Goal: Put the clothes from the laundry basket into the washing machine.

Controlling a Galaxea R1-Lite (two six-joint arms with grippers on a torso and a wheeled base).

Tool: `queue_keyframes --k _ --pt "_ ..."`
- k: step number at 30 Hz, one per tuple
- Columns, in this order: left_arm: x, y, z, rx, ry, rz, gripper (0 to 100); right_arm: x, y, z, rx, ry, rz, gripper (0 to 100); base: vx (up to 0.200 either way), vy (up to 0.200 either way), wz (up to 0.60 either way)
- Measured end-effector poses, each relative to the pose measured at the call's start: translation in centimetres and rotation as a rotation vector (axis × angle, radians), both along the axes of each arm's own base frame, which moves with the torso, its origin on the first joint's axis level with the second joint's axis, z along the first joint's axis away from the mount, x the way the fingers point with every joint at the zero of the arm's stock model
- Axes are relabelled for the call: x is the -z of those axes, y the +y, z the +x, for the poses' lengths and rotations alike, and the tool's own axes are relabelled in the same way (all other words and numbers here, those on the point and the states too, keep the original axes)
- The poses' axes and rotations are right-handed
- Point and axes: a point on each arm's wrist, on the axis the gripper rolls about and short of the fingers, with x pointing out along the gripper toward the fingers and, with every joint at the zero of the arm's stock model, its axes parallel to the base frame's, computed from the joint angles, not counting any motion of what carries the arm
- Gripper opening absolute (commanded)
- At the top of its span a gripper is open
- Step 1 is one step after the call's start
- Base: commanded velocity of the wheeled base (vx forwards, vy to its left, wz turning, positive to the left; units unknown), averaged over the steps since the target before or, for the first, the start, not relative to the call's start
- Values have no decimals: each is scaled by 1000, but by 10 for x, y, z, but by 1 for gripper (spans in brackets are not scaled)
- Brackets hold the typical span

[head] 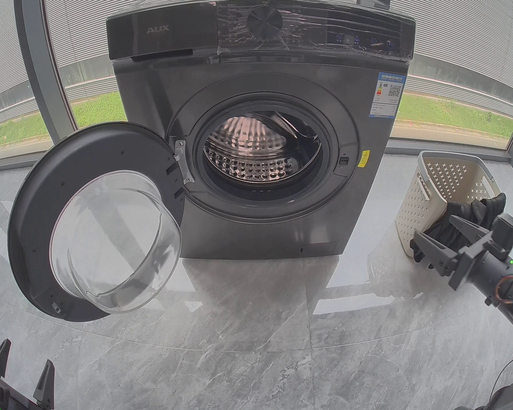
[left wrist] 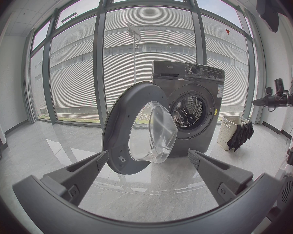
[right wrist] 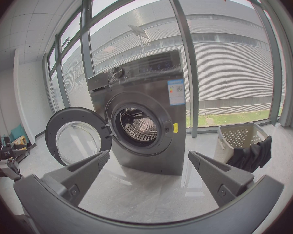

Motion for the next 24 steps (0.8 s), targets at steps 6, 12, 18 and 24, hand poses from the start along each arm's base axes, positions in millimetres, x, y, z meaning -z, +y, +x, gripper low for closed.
queue_keyframes --k 6,12,18,24 --pt "0 0 0 0 0 0 100 6 -30 -45 66 -54 18 100 0 0 0" --pt "0 0 0 -1 0 1 100 18 -48 -73 131 -36 -22 100 0 0 0" --pt "0 0 0 0 0 0 100 26 -59 -101 175 -26 -40 100 0 0 0" --pt "0 0 0 0 0 -1 100 44 -70 -137 225 -18 -66 100 0 0 0"
